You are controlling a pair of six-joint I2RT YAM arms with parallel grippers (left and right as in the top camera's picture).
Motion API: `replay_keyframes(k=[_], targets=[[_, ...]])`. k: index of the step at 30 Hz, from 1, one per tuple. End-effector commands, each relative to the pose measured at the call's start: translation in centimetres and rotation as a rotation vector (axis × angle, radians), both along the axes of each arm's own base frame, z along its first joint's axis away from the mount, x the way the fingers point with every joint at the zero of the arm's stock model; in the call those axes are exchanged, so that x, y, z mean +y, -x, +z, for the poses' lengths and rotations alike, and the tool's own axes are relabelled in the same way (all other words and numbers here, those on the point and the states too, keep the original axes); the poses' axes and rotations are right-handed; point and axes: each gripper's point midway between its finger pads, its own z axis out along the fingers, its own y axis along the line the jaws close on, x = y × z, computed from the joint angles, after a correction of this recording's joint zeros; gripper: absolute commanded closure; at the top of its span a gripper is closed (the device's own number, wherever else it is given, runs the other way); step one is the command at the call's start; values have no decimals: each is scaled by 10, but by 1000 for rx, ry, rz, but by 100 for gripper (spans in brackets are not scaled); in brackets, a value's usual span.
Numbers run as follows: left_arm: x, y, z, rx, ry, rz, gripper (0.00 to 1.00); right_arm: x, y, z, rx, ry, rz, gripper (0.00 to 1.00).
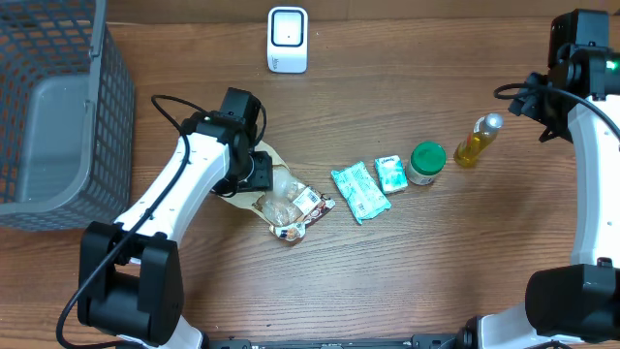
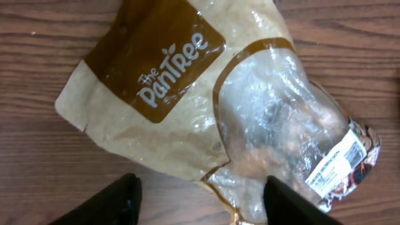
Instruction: Scan the item barcode
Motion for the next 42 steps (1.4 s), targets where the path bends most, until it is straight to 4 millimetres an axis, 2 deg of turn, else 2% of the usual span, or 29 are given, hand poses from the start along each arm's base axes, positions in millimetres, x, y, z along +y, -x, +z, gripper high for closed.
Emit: replay_keyframes(k=[1,7,9,12,15,18,19,20,22,25,26,28,29,32,37,39,42], targets=[[3,7,-16,29,-33,7,29,-1,-2,3,-16,2,-7,0],[6,7,-31,44,-50,11,17,-1,-2,3,-16,2,-7,0],[5,7,-37,56,-53,8,5,-1,-2,3,-16,2,-7,0],[4,9,-48,85,-62,3,2,-1,-2,3,-16,2,-7,0],[5,11,-60,117,-72,2,2,-1,-2,3,-16,2,-7,0],[6,15,-73,151,-83,1,9,-1,-2,3,-16,2,-7,0],[6,16,-77,162,-85,1,12,-1,-2,3,-16,2,-7,0],[7,19,-82,184,-92,0,22,-1,-2,3,-16,2,-7,0],[8,23,-85,205,-97,-5,31,-1,-2,3,-16,2,-7,0],[7,25,-86,216,-88,-29,39,-1,-2,3,-16,2,-7,0],[6,25,-86,216,-82,-37,39,-1,-2,3,-16,2,-7,0],[5,25,-86,214,-78,-38,28,-1,-2,3,-16,2,-7,0],[5,25,-86,214,-77,-38,27,-1,-2,3,-16,2,-7,0],[4,25,-86,213,-74,-38,35,-1,-2,3,-16,2,-7,0],[3,20,-85,201,-65,-35,32,-1,-2,3,-16,2,-7,0],[1,16,-78,197,-43,-28,25,-1,-2,3,-16,2,-7,0],[0,5,-63,173,-34,-20,21,-1,-2,3,-16,2,-7,0]])
